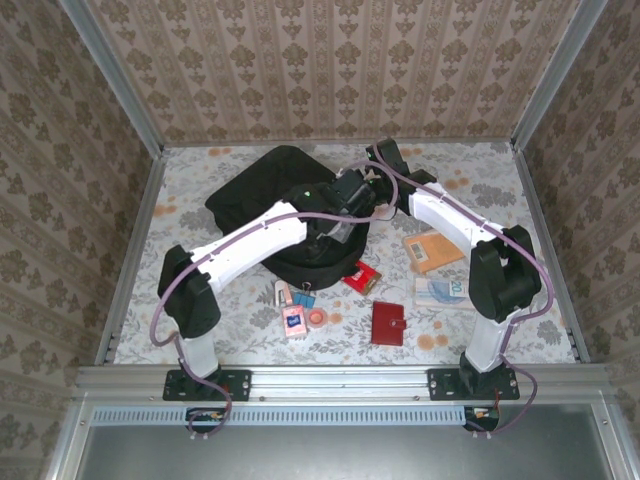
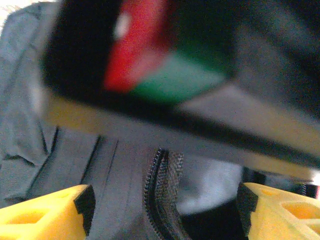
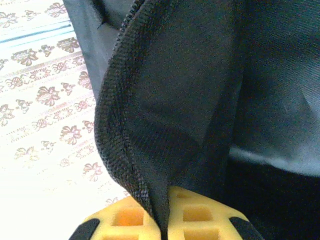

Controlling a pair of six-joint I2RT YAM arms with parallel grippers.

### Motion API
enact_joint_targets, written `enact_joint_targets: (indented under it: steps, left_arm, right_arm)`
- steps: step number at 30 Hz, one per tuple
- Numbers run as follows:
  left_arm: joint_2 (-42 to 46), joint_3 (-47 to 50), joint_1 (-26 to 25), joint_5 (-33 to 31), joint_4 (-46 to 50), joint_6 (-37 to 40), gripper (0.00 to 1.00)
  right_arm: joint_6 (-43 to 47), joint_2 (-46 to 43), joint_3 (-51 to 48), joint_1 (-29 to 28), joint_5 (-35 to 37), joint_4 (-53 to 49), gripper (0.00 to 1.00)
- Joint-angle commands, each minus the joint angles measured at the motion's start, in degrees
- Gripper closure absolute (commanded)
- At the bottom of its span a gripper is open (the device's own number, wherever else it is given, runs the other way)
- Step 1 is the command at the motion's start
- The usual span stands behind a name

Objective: Pack books, pencil case, and school supplies into a backpack

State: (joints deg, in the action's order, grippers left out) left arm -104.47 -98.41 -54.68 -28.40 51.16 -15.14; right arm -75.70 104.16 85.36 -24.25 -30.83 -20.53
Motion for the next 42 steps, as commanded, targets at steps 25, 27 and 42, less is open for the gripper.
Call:
enact_joint_targets:
  steps: [25,27,42]
  left_arm:
    - [6.07,10.37,3.14,4.0,-1.67,-2.99,0.79]
    - [6.2,9.65,3.15,4.49,-1.59,-2.53,0.93]
    - [10.77,3.76,9.48,15.6,0.57,1.31,1.0]
  right_arm:
    - [-5.6,-2.91,-2.05,1.18,-2.91,7.15,0.99]
    - [-5.51,-2.98,-2.21,1.16,-2.75,7.15,0.99]
    - [4.9,-4.61,-2.56,2.08,-0.59,5.73,0.37]
